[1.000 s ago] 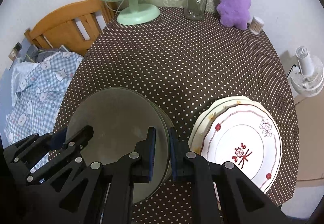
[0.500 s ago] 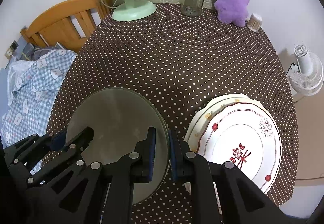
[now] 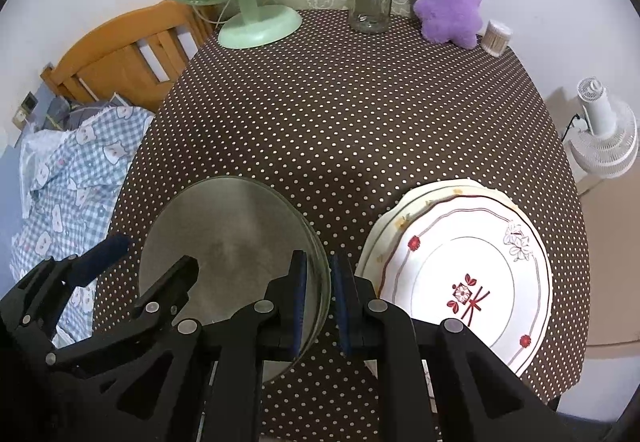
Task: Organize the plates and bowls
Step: 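Lower the cream bowl into the grey-green bowl with both grippers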
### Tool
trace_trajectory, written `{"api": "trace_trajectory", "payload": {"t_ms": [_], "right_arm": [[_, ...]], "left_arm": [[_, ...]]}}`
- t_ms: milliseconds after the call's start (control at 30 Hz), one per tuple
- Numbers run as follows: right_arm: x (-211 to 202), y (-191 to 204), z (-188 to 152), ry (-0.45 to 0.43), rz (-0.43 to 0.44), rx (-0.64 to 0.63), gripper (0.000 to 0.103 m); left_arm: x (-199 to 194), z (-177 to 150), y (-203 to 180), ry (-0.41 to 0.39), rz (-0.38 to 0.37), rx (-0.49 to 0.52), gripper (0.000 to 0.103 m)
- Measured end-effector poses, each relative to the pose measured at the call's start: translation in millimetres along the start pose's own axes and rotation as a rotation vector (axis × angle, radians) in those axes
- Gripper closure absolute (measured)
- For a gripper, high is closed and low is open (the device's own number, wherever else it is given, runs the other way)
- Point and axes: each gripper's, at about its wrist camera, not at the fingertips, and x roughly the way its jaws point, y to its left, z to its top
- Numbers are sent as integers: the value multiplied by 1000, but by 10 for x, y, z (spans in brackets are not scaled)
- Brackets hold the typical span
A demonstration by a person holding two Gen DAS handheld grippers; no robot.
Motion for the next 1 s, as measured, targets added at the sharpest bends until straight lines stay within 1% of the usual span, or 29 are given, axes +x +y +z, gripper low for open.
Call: {"api": "trace_trajectory", "payload": {"t_ms": [67, 100, 200, 333, 567, 600, 633, 667, 700, 767, 833, 1000], "right_arm": [[-48, -9, -8, -2, 0, 8, 86], [-78, -14, -15, -10, 4, 9, 86], [-131, -48, -24, -21, 6, 17, 86], [-150, -82, -27, -22, 24, 37, 86], [-250, -124, -46, -52, 86, 56, 86], [-253, -125, -44, -52, 93, 60, 81], [-250, -127, -46, -49, 98, 65, 73], [-246, -131, -53, -50, 104, 72, 51], [-252, -137, -62, -62, 112, 83, 36], [-272, -133, -65, -92, 110, 89, 34], [-226, -110, -49, -80, 103, 82, 34], [-62, -110, -42, -47, 112, 115, 34]], "left_arm": [[-28, -6, 1, -12, -8, 10, 31], [-38, -8, 3, -14, -11, 14, 28], [-45, -20, 2, -10, -19, 28, 23], [-41, -29, -24, -3, -17, 37, 21], [-158, -26, -36, -6, -21, 0, 18], [-178, -24, -40, -9, -24, -4, 18], [-195, -19, -48, -13, -27, -6, 17], [-204, -16, -52, -16, -28, -6, 16], [-210, -19, -56, -20, -27, -3, 15], [-189, -13, -57, -21, -30, -1, 13], [-140, -13, -43, -15, -32, -8, 13], [-9, -19, 22, 6, -32, -30, 12]]}}
